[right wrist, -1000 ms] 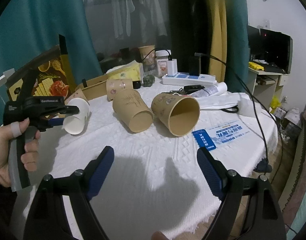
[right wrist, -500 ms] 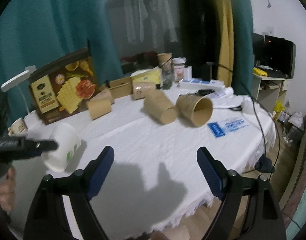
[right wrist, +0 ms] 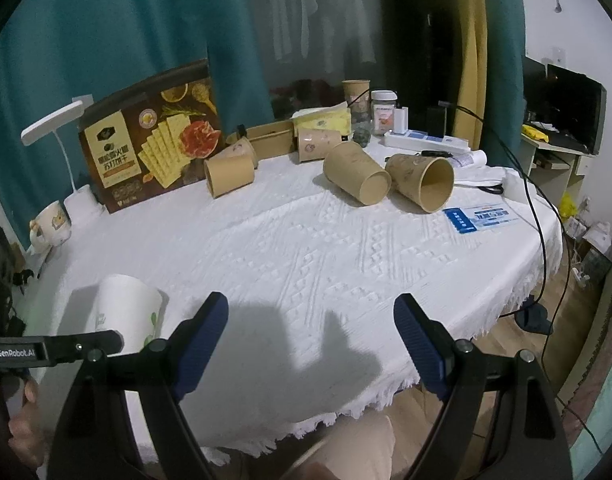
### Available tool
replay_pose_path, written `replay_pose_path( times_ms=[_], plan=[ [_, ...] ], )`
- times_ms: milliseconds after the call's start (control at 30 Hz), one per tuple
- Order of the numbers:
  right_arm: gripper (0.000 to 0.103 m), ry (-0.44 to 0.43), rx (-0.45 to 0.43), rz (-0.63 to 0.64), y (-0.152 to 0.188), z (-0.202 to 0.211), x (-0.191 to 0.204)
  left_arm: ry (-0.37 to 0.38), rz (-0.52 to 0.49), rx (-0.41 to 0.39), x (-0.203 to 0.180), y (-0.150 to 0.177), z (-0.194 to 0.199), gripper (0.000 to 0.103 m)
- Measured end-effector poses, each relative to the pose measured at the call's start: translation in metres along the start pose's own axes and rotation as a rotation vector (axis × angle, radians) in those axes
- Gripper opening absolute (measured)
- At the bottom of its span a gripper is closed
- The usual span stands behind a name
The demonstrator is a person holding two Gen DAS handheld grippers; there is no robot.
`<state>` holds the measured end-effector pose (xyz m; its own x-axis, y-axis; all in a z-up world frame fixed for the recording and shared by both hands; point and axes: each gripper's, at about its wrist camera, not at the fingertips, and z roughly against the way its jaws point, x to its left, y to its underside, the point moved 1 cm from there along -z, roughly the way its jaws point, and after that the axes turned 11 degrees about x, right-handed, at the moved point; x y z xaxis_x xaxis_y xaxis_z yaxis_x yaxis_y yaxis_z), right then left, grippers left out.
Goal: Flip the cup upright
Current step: 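Lift the white cup with the left gripper while the right gripper approaches it, then grasp the white cup with the right gripper while the left gripper releases it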
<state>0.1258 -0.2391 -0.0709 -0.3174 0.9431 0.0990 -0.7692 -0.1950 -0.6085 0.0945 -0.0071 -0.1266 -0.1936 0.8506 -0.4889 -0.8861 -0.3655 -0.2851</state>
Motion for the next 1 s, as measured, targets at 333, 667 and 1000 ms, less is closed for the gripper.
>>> replay_pose_path(
  times_ms=[333, 667, 1000],
  plan=[
    [0.083, -0.035, 0.049, 0.162, -0.022, 0.001, 0.025, 0.047, -0.013, -0.076, 0.003, 0.007, 0.035, 0.083],
    [0.083, -0.429, 0.409, 0.404, -0.055, -0.047, 0.121, -0.183, -0.040, -0.315, 0.056, 0.035, 0.110, 0.083],
    [0.083, -0.434, 0.705, 0.392, -0.066, -0.111, 0.146, -0.195, 0.020, -0.344, 0.100, 0.050, 0.123, 0.083]
  ],
)
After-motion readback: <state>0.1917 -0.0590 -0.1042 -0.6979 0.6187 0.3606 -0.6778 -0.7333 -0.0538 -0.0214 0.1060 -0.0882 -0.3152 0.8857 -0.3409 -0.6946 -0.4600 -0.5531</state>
